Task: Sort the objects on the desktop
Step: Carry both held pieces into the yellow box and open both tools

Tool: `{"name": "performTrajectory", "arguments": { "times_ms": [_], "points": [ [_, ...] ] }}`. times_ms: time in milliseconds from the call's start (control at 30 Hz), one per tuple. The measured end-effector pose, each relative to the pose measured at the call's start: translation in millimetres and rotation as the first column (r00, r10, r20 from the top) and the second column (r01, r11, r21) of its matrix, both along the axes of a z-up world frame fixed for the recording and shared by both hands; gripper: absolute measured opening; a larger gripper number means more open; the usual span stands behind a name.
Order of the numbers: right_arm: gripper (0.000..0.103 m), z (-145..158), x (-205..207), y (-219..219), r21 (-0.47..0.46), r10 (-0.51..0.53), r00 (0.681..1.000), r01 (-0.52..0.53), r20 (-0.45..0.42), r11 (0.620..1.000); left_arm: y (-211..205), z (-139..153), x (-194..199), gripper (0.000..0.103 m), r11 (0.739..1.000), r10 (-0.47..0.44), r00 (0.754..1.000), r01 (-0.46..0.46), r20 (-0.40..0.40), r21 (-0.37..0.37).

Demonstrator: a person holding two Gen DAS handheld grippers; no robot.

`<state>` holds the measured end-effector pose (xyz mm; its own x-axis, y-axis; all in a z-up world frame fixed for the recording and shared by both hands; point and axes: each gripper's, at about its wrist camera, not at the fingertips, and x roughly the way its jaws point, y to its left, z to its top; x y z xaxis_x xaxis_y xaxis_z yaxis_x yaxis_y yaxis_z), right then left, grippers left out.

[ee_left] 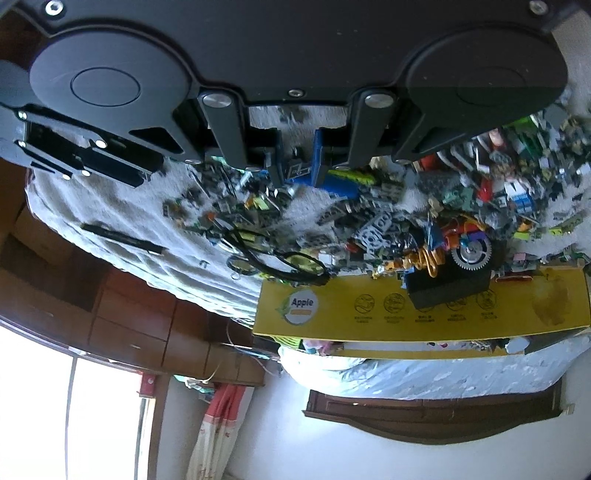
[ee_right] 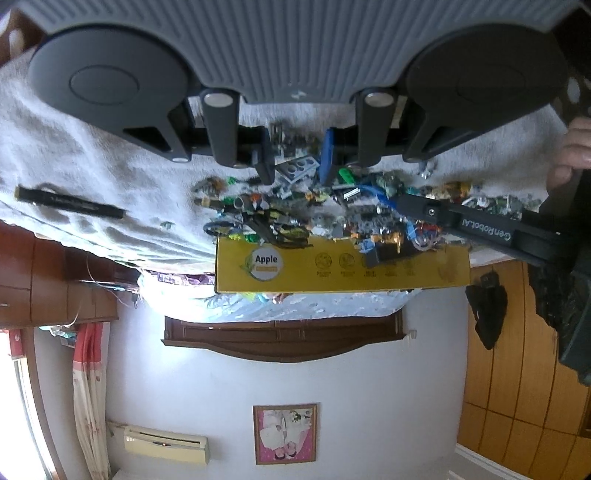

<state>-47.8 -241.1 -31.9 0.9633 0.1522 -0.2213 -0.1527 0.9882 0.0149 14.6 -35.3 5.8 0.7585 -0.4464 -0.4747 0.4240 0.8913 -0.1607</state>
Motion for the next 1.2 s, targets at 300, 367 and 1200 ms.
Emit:
{"name": "performTrajectory", "arguments": {
  "times_ms": [300, 367, 1200],
  "points": [
    [0.03, 22, 32, -5, -0.045, 0.034, 0.999, -0.034, 0.001, 0.998, 1, 28, 38, 0.014, 0.998, 0.055, 0.998, -0.055, 0.017, -0.009],
    [0.03, 31, 45, -7, -0.045, 0.06, 0.998, -0.06, -0.007, 0.997, 2, 38, 46, 0.014, 0.998, 0.065, 0.997, -0.065, 0.046, 0.002],
    [0.03, 126, 312, 36, -0.009, 0.143, 0.975, -0.146, -0.171, 0.989, 48, 108, 264, 0.014, 0.962, 0.243, 0.965, -0.253, 0.103, 0.102]
  ]
}}
